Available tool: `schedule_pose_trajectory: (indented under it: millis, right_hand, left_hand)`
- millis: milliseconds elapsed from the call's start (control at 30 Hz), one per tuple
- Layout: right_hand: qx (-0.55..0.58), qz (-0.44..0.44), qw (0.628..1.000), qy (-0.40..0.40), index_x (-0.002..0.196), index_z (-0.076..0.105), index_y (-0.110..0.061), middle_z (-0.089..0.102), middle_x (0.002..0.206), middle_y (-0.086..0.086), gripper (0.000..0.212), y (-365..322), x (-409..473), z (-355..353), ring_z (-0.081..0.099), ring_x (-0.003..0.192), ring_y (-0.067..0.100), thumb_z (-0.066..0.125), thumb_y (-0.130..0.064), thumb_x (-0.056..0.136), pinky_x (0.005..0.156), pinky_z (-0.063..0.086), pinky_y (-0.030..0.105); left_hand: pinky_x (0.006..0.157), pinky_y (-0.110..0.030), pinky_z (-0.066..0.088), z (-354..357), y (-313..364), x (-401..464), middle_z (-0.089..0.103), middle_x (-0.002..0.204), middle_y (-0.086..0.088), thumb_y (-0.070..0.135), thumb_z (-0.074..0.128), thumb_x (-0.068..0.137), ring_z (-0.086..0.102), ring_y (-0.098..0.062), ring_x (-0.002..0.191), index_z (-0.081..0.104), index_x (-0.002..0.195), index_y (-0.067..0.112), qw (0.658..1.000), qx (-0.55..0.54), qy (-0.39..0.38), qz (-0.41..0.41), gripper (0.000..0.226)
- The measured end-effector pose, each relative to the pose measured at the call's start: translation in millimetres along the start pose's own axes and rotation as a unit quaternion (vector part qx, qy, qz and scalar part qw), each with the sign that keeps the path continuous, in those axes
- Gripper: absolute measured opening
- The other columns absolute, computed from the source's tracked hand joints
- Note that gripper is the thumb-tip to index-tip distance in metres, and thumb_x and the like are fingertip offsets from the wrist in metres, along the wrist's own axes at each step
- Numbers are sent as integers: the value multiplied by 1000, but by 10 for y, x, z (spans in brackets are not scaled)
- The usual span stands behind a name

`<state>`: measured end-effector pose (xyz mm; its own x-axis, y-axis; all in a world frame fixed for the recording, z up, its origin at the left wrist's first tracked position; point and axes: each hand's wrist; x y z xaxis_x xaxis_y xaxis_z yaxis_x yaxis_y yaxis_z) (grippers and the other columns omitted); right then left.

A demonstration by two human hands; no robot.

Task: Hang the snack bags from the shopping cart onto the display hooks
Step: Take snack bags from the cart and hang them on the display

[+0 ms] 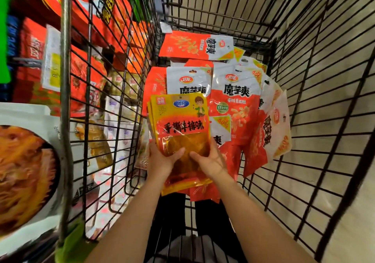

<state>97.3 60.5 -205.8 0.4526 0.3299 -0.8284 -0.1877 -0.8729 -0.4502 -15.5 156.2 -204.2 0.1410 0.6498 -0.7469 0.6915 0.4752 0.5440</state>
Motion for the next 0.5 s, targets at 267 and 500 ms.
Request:
schedule_pose_trajectory:
  millis: [267,500]
  right_hand:
    - [-33,28,998,41,146,32,-24,41,147,2,75,82,48,-208,41,135,26,70,-40,83,111,35,43]
    - [-2,140,987,79,146,30,-20,54,135,10,69,290,-18,-450,52,123,35,64,-36,88,101,41,38]
  left_hand:
    - [106,-48,39,-113,36,-4,49,139,-8,18,78,77,47,-26,126,25,143,20,999,-29,-29,5,84]
    - [105,-57,38,-232,137,-75,46,143,-5,23,78,78,46,-29,128,21,143,33,999,-2,-18,41,87]
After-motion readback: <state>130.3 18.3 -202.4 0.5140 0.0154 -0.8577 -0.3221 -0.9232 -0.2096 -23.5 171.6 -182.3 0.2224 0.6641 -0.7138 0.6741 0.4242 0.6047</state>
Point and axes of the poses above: each hand's wrist, its own x-axis towards the middle knuckle, its own z-axis out of the palm, y = z × x
